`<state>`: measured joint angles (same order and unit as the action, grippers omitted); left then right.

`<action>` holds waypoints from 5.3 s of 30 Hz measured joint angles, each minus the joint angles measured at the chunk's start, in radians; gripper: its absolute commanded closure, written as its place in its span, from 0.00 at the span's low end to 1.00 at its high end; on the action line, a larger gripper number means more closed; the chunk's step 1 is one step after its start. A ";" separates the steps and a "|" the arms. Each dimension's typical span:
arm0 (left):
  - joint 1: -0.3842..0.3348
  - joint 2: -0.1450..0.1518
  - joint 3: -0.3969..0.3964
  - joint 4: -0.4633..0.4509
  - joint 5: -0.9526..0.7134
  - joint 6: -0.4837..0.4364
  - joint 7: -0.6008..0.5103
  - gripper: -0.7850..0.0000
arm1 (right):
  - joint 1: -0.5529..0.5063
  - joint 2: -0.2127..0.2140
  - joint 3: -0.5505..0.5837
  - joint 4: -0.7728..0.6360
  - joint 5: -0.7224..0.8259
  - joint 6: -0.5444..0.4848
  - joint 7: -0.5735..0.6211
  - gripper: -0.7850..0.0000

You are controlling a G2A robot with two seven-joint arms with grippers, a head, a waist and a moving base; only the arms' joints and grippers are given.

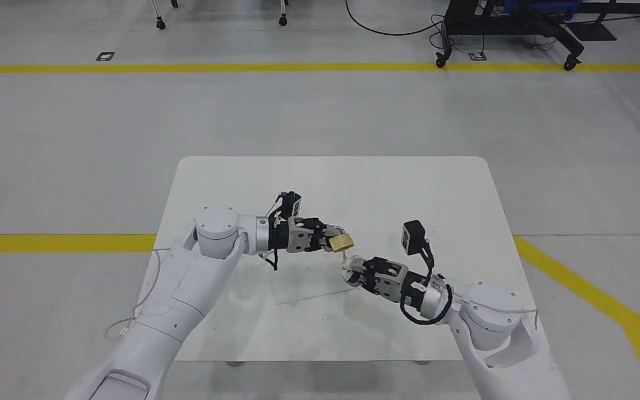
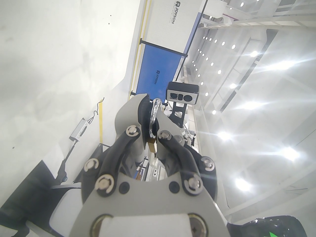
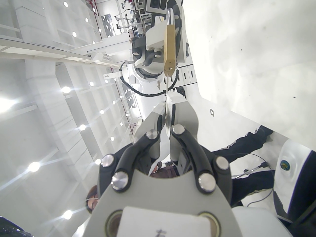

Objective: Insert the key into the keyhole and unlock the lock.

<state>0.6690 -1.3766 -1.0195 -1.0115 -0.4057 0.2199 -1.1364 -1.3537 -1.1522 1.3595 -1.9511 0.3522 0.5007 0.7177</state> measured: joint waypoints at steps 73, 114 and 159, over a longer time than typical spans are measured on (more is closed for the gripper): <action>-0.007 -0.046 -0.001 0.195 -0.420 0.065 0.062 1.00 | -0.093 -0.052 -0.158 -0.249 0.144 0.068 -0.813 1.00; 0.018 -0.035 0.024 0.093 -0.327 0.172 0.157 1.00 | 0.035 -0.097 -0.212 -0.289 0.159 0.485 -0.912 1.00; 0.026 -0.030 0.037 0.107 -0.311 0.169 0.110 1.00 | 0.050 -0.133 -0.255 -0.242 0.117 0.512 -0.985 1.00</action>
<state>0.6947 -1.4063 -0.9822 -0.9044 -0.7168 0.3889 -1.0262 -1.3037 -1.2853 1.1046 -2.1931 0.4687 1.0123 -0.2674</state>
